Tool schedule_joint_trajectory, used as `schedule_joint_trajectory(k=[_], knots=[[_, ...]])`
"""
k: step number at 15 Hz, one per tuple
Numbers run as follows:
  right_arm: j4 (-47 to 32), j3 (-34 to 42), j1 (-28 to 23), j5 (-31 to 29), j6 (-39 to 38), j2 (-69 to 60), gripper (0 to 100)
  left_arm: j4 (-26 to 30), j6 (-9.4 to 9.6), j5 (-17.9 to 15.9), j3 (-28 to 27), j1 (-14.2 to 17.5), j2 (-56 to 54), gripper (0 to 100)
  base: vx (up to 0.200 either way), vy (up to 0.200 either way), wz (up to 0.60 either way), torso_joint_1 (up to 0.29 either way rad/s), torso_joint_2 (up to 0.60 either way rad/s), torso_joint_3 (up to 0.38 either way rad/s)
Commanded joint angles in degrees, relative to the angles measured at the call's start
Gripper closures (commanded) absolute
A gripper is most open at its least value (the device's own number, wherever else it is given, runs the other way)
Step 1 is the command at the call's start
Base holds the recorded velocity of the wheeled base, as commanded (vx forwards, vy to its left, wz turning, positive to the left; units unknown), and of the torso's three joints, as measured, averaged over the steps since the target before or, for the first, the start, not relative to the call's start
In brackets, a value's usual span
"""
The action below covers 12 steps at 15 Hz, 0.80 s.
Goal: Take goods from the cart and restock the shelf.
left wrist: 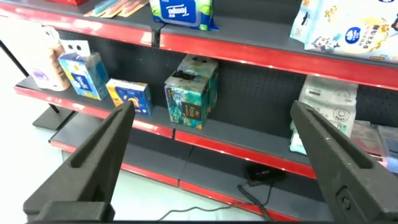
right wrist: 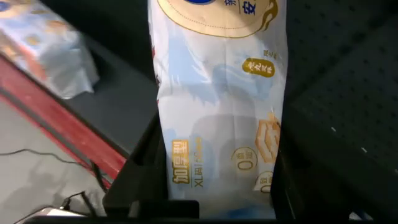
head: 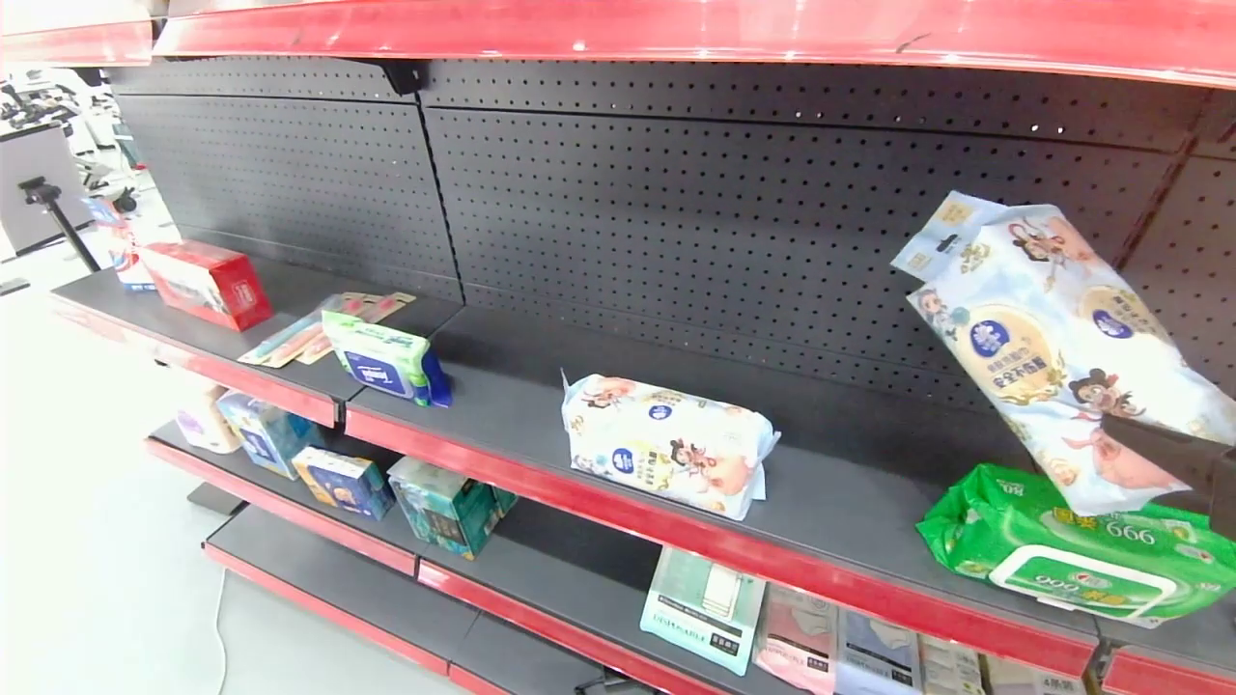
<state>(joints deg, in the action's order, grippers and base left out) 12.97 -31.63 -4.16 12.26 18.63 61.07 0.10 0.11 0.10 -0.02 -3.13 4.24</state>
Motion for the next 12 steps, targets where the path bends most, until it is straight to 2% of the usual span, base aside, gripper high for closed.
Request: schedule_joint_trajectory(k=[1, 2, 5, 12], knots=[[0.0, -0.4, 6.3, 0.8, 0.2, 3.3, 100, 0.0, -0.02, 0.0, 0.0, 0.1, 0.2, 0, 0.0, 0.0, 0.0, 0.0, 0.0, 0.0], [0.1, -0.7, 10.0, 0.9, 0.5, 5.5, 100, 0.0, 0.07, 0.1, 0.0, 0.1, 0.2, 0, 0.0, 0.0, 0.0, 0.0, 0.0, 0.0], [0.2, -4.9, 13.8, 1.4, 1.0, 11.9, 100, 0.0, 0.07, 0.1, 0.0, 0.1, 0.2, 0, 0.0, 0.0, 0.0, 0.0, 0.0, 0.0], [0.4, -11.7, 13.7, 7.4, 5.1, 21.5, 100, 0.0, 0.07, 0.0, 0.0, 0.1, 0.2, 0, 0.0, 0.0, 0.0, 0.0, 0.0, 0.0]])
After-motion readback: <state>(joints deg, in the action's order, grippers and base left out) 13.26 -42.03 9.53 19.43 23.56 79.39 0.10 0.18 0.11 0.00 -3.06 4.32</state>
